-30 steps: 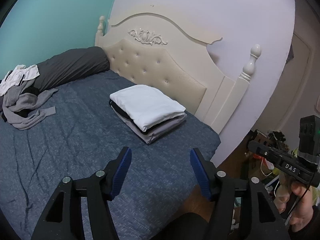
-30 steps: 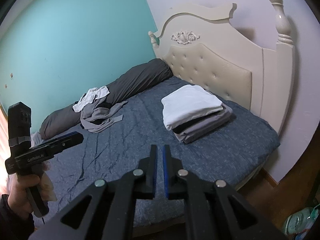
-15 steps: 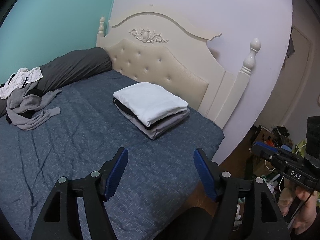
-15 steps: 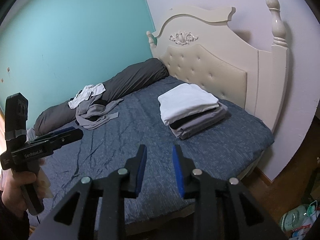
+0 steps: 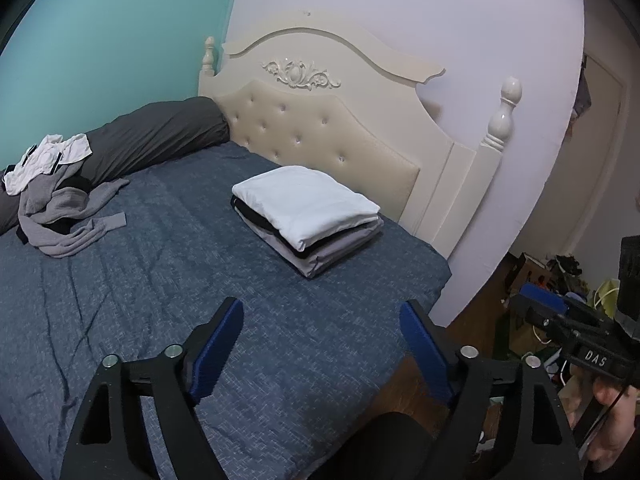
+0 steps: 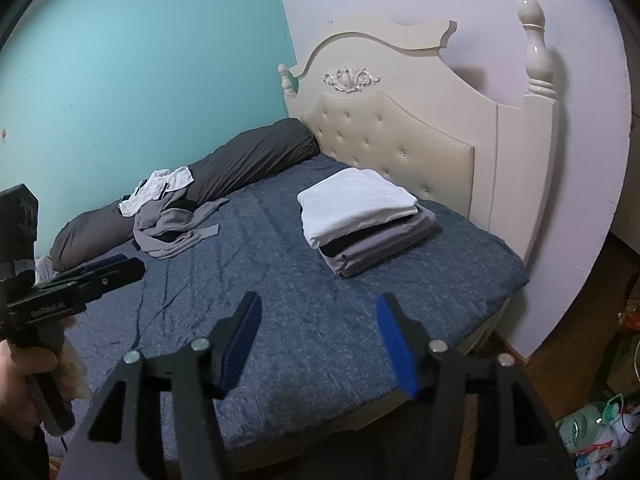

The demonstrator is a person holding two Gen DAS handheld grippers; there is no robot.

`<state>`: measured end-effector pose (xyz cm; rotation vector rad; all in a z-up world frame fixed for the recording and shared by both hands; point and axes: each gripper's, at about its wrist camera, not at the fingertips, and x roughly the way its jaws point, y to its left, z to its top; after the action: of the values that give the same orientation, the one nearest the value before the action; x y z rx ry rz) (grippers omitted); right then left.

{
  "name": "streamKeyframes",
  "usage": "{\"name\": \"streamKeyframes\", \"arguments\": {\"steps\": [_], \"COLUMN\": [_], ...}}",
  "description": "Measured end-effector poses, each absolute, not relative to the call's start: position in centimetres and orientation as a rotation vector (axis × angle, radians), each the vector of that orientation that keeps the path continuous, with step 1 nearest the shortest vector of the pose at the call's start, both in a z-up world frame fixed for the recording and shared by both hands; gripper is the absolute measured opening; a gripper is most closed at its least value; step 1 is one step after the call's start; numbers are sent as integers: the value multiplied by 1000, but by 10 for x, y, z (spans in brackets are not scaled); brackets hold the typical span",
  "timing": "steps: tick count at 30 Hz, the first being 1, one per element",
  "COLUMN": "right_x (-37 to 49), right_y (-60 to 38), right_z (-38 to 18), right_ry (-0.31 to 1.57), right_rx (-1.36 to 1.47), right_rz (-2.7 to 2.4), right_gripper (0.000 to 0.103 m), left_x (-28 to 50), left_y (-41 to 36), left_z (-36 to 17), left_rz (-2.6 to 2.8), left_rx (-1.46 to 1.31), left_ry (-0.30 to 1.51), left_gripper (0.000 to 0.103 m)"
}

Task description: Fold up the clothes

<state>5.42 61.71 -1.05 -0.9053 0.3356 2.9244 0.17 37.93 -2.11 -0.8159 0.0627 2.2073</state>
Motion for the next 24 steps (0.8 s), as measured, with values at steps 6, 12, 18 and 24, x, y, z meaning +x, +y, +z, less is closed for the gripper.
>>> {"name": "streamKeyframes", "arguments": {"steps": [6,12,18,24], "right_x": [56,60,65,67], "right_y": [613,612,612,611], "right_z": [-18,-20,-21,-25], "right_ry": [324,307,288,274], "right_rx": [-930,-922,-896,-898], "right_rz": [2914,2890,2864,2847], "right_gripper": [68,78,92,97], "left_x": [5,7,8,10], "left_y": [377,375,372,372], "left_z": [-19,-20,-20,-22], "left_rz": [2218,2225,2221,2213], "left_rx": [-805,-806,-809,-815], "left_ry": [71,71,67,69], "left_gripper": [92,97,103,103]}}
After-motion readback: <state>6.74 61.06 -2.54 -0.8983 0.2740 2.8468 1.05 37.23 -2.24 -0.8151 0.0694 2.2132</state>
